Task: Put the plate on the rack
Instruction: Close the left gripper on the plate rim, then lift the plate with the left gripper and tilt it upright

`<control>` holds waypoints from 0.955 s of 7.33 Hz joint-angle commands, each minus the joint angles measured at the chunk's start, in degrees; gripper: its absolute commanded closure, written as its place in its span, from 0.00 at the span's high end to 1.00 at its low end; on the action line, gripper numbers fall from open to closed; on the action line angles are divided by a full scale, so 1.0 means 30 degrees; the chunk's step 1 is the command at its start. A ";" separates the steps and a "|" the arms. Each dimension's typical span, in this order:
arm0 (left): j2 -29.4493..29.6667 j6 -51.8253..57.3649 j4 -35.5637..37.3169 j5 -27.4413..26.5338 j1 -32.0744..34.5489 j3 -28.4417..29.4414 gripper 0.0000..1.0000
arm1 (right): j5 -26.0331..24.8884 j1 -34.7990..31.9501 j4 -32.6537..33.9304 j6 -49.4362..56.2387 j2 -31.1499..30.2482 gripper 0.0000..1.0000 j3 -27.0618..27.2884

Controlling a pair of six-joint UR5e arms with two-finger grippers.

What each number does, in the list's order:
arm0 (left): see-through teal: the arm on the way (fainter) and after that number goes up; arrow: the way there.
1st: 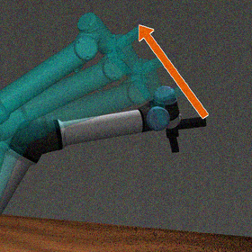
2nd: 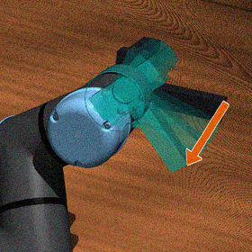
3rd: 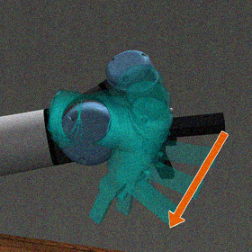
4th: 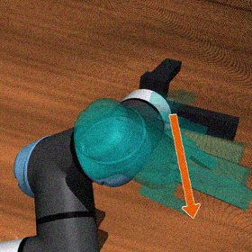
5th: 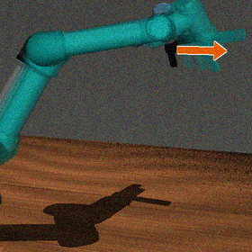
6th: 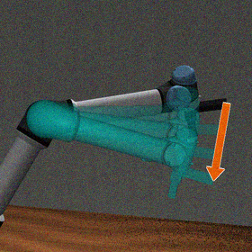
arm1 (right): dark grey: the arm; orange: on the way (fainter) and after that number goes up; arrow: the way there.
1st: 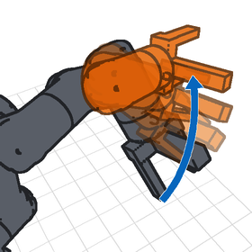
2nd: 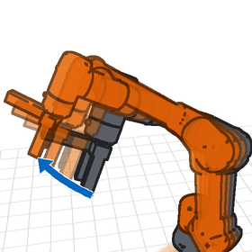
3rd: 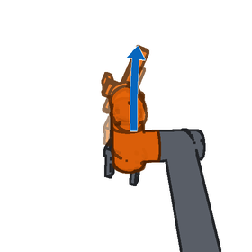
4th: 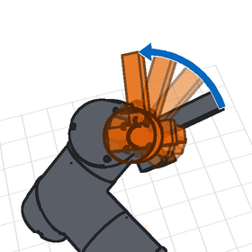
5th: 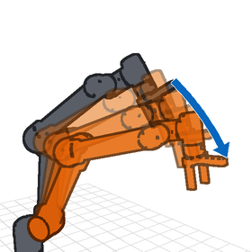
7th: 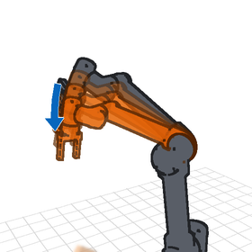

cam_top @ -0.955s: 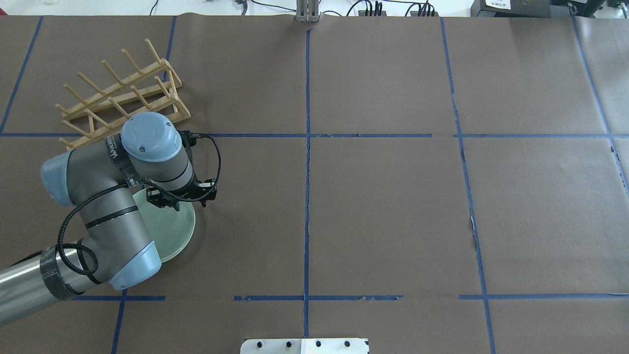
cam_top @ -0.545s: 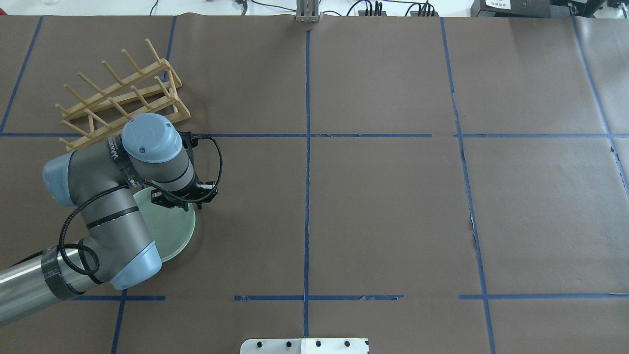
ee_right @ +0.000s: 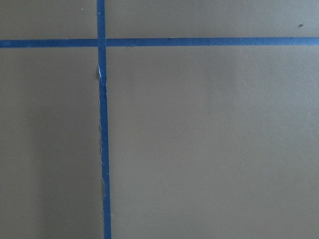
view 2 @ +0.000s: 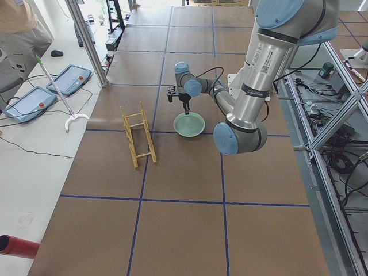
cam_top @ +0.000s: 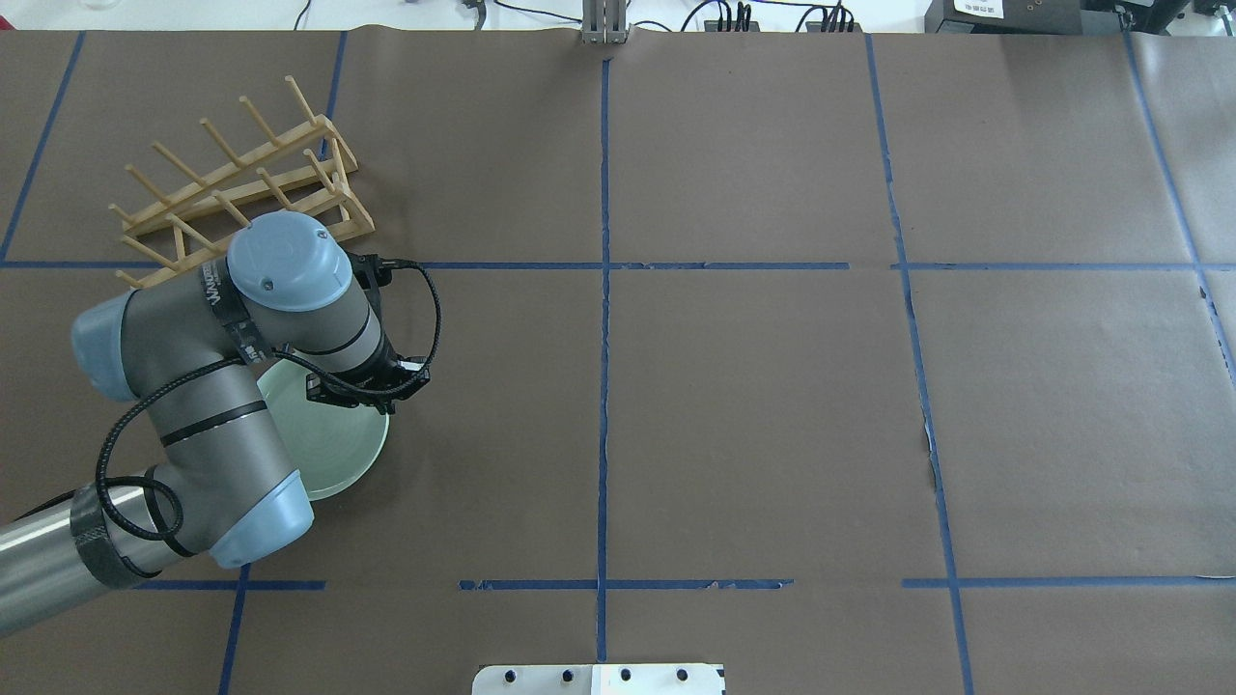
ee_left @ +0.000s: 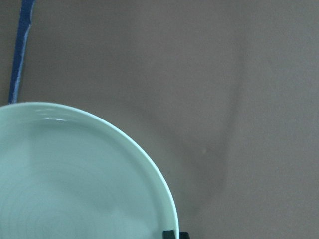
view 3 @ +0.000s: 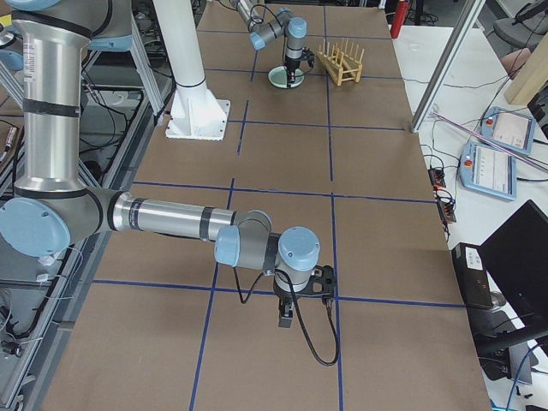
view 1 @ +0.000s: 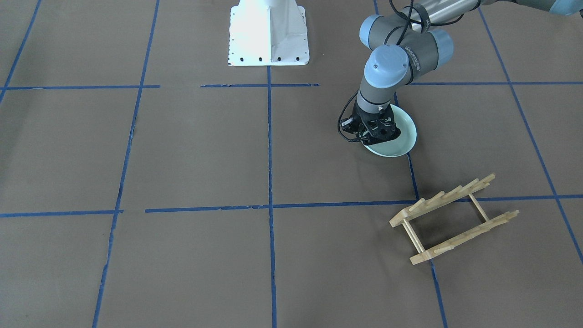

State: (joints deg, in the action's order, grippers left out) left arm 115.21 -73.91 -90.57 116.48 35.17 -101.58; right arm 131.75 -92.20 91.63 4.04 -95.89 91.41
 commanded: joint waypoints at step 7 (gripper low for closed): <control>0.1205 -0.0843 -1.0392 0.6196 1.3140 0.1765 0.00 | 0.0000 0.0000 0.0013 0.0000 0.0000 1.00 0.0000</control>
State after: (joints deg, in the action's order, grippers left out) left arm 118.89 -74.69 -112.91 131.33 70.29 -101.61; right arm 131.75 -92.20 91.67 4.04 -95.89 91.41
